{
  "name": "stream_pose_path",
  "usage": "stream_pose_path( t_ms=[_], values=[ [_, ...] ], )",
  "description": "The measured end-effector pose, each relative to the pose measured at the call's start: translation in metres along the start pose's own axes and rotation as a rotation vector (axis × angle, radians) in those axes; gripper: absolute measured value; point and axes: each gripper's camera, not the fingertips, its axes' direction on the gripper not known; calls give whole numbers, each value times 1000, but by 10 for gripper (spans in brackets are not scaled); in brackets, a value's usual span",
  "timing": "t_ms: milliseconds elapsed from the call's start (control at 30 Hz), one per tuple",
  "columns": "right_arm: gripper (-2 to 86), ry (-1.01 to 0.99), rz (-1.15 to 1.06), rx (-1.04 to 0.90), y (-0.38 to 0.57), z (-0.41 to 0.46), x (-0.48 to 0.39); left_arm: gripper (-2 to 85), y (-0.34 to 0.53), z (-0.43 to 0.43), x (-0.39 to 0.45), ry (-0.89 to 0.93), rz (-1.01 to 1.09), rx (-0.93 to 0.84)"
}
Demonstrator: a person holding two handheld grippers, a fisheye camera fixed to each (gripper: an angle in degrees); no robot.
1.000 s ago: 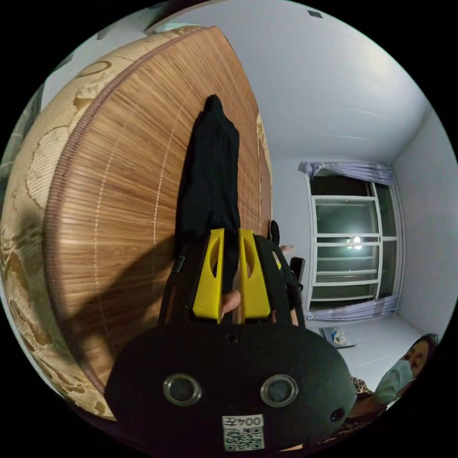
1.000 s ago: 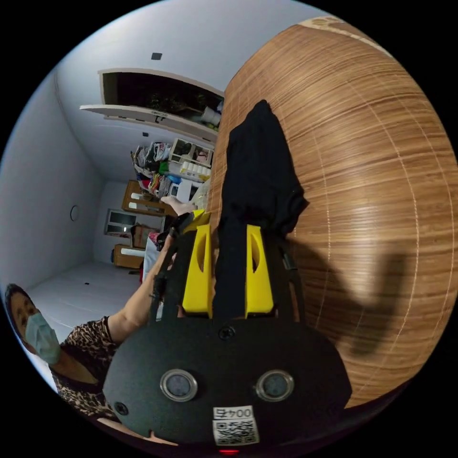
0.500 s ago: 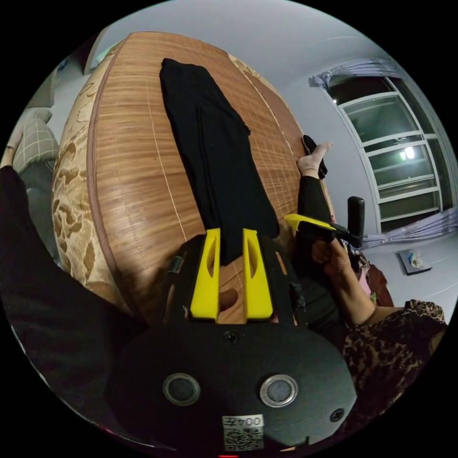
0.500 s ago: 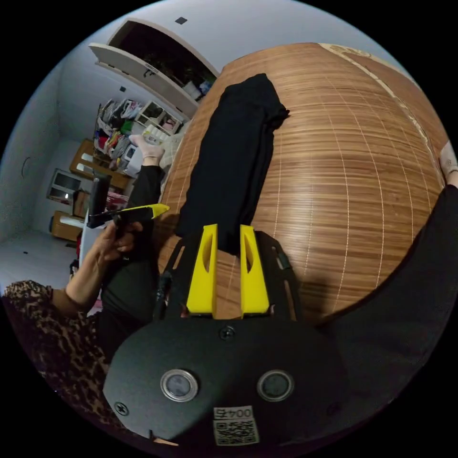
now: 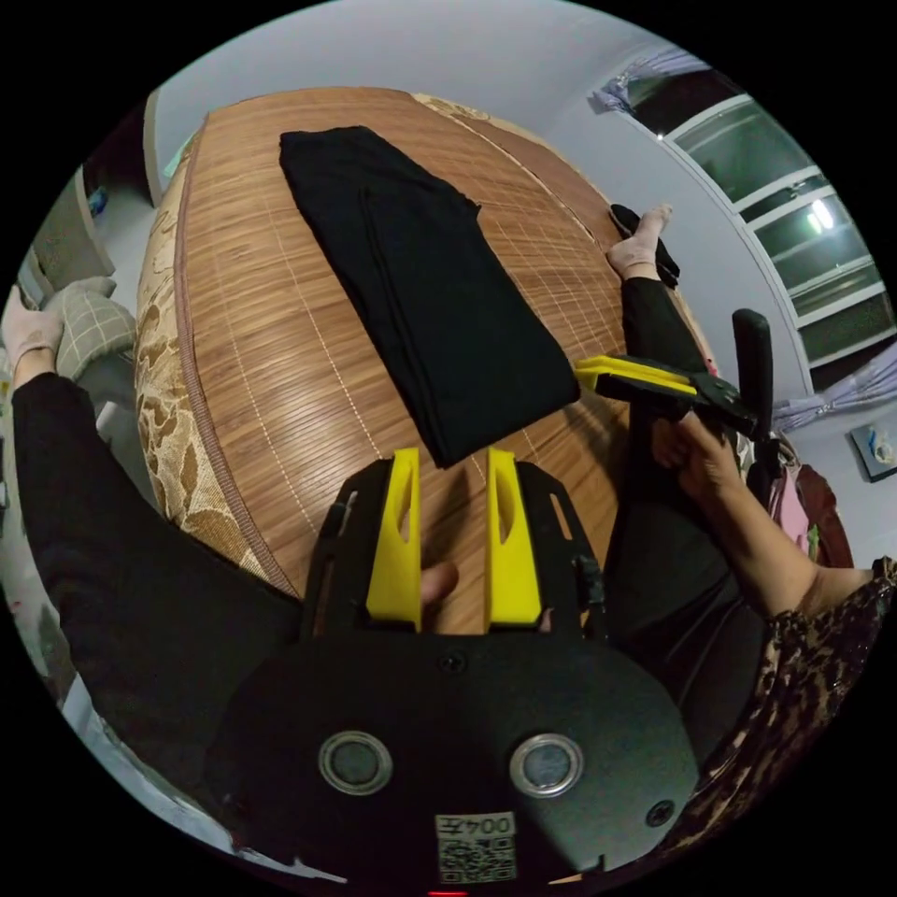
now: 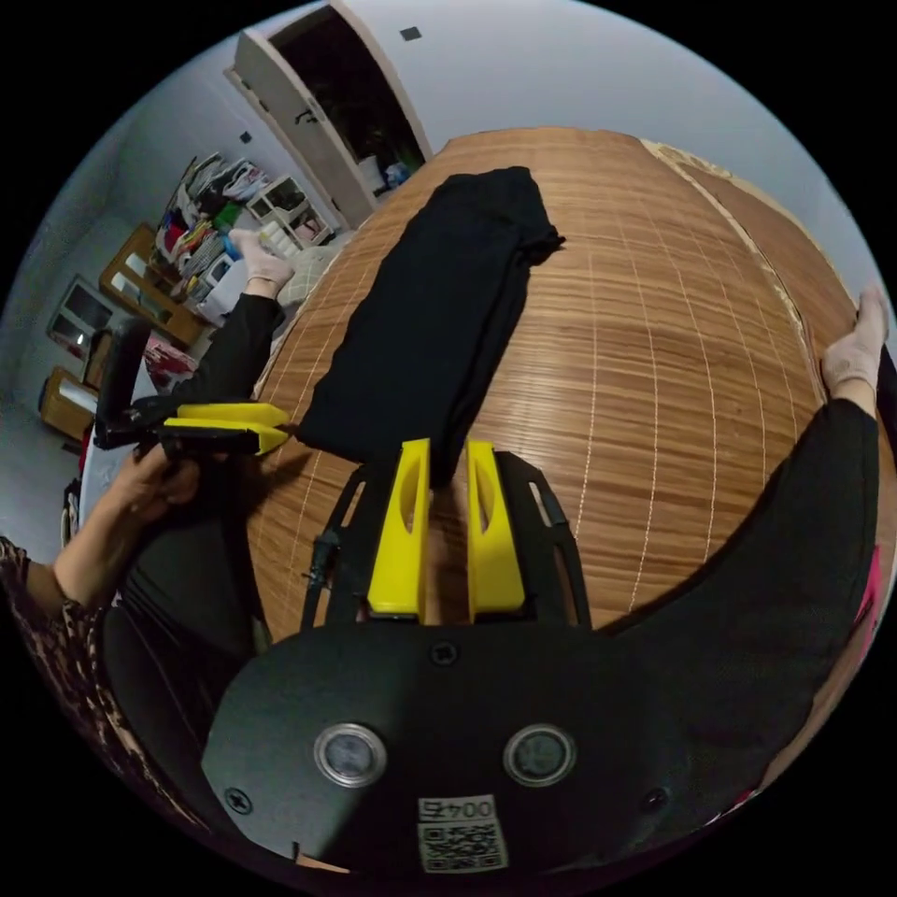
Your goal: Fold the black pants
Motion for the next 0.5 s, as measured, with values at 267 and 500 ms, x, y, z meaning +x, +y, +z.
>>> stream_pose_path(
  t_ms=[267,500],
  values=[
    [63,49,55,-101,20,14,5,84,8,13,37,-77,81,-5],
    [51,61,70,-144,37,22,10,72,12,23,36,-21,27,-12]
  ],
)
